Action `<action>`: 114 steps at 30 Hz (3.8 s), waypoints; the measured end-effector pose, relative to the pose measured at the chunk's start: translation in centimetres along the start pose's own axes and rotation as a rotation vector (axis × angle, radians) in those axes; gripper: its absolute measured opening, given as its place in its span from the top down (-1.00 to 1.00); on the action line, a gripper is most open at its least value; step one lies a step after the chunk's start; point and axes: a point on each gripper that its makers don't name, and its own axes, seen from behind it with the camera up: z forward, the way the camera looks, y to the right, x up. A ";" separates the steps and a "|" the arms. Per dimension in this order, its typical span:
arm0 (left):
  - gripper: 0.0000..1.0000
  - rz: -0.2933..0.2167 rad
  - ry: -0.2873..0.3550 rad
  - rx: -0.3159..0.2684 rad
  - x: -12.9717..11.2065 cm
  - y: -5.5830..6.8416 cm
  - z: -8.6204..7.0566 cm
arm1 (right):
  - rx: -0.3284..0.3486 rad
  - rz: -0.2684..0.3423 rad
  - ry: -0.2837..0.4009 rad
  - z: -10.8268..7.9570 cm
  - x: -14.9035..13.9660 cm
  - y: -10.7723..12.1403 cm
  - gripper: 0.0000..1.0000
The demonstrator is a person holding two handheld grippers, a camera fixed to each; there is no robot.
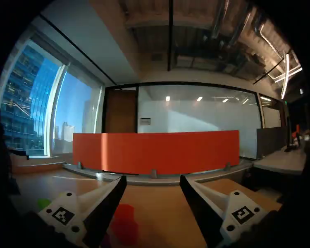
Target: Pour water
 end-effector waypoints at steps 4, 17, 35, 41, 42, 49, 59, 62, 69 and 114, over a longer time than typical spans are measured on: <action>-0.98 -0.004 0.011 0.016 0.0 -0.3 0.2 | -0.056 -0.029 -0.006 -0.1 -0.6 1.1 -0.98; -0.98 -0.050 0.023 0.027 -0.3 -0.5 1.0 | -0.085 -0.011 -0.006 -1.0 -0.6 1.1 -0.98; -0.98 0.010 0.016 0.130 -4.6 -3.4 0.6 | -0.093 -0.009 -0.073 -0.4 -3.2 0.4 -0.98; -0.98 0.026 0.021 0.142 -5.0 -3.6 1.0 | -0.093 -0.006 -0.082 0.1 -3.5 0.0 -0.99; -0.98 0.029 0.021 0.143 -5.0 -3.6 1.0 | -0.093 -0.006 -0.085 0.1 -3.6 0.0 -0.98; -0.98 0.030 0.027 0.141 -5.0 -3.2 2.0 | -0.102 -0.011 -0.100 0.2 -3.9 0.3 -0.98; -0.98 0.024 0.018 0.125 -6.0 -2.2 2.9 | -0.123 -0.012 -0.107 -0.3 -3.8 1.3 -0.99; -0.98 0.016 0.008 0.120 -6.7 -1.9 3.1 | -0.125 -0.016 -0.104 -0.3 -3.6 1.4 -0.98; -0.99 -0.008 -0.014 0.107 -8.6 -1.4 3.4 | -0.121 -0.015 -0.109 -0.3 -3.6 1.2 -0.99; -0.98 -0.020 -0.056 0.094 -10.9 -0.8 4.4 | -0.117 -0.037 -0.095 -1.1 -3.9 1.6 -0.99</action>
